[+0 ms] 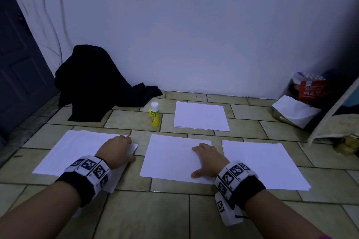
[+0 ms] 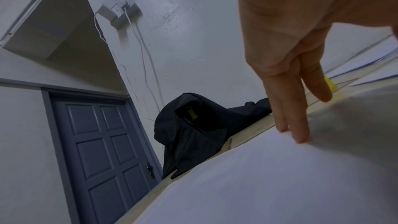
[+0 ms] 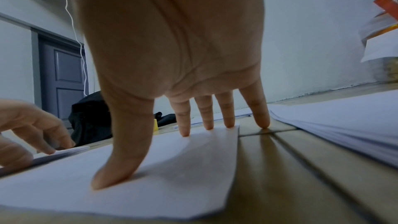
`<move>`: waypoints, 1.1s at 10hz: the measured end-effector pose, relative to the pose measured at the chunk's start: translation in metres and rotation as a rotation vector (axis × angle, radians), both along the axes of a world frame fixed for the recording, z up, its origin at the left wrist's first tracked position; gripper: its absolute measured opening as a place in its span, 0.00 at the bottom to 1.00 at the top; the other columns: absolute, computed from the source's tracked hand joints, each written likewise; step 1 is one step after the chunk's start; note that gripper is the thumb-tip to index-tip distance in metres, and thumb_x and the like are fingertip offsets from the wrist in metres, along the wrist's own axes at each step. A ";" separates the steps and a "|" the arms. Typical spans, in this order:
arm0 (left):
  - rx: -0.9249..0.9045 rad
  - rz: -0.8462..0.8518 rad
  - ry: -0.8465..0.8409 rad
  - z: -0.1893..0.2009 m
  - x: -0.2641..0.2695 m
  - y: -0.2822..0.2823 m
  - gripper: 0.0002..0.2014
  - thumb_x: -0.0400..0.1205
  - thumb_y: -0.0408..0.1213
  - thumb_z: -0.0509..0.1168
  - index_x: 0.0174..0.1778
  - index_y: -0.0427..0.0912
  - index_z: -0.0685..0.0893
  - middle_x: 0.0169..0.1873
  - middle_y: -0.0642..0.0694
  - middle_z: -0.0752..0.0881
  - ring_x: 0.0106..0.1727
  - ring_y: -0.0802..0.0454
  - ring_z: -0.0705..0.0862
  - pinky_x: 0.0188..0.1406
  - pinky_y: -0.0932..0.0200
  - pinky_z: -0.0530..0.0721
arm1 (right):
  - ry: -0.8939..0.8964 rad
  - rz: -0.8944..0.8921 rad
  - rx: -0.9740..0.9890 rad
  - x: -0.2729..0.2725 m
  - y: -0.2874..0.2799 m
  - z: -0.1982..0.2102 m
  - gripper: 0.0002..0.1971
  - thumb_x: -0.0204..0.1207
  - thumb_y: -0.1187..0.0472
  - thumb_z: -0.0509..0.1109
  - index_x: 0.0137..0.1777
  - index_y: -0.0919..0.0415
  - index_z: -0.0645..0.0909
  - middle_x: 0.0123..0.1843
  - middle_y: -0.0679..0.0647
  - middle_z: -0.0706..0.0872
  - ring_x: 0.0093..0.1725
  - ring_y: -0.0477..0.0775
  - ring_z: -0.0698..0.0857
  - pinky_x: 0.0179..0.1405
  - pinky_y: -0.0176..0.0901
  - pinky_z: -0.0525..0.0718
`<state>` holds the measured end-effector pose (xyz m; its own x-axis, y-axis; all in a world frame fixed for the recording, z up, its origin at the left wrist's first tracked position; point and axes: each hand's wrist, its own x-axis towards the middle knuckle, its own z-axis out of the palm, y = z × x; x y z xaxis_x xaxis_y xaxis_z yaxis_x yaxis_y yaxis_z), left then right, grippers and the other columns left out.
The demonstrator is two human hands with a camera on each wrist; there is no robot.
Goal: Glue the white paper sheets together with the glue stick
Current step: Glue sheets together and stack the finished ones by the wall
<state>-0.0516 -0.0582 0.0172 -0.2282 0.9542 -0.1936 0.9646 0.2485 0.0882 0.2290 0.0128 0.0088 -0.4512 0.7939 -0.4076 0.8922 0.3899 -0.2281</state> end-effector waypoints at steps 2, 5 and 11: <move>0.012 0.029 0.078 0.003 -0.002 0.004 0.16 0.83 0.46 0.63 0.63 0.43 0.80 0.61 0.44 0.84 0.61 0.47 0.82 0.54 0.60 0.76 | 0.001 0.001 -0.002 0.000 -0.001 0.001 0.49 0.69 0.44 0.77 0.84 0.51 0.53 0.85 0.52 0.51 0.83 0.56 0.51 0.80 0.58 0.61; -0.034 0.039 0.097 0.008 -0.007 0.011 0.08 0.83 0.42 0.61 0.40 0.44 0.76 0.55 0.42 0.84 0.57 0.45 0.82 0.50 0.58 0.78 | -0.018 0.002 -0.001 -0.001 -0.001 -0.001 0.49 0.69 0.44 0.77 0.84 0.51 0.52 0.85 0.52 0.50 0.84 0.57 0.50 0.80 0.60 0.60; 0.170 -0.108 0.223 0.013 0.020 0.020 0.24 0.83 0.53 0.59 0.73 0.45 0.72 0.73 0.49 0.71 0.75 0.47 0.64 0.68 0.52 0.69 | -0.193 0.108 -0.076 -0.006 -0.006 -0.004 0.46 0.80 0.45 0.64 0.84 0.59 0.35 0.84 0.63 0.33 0.83 0.68 0.36 0.82 0.62 0.50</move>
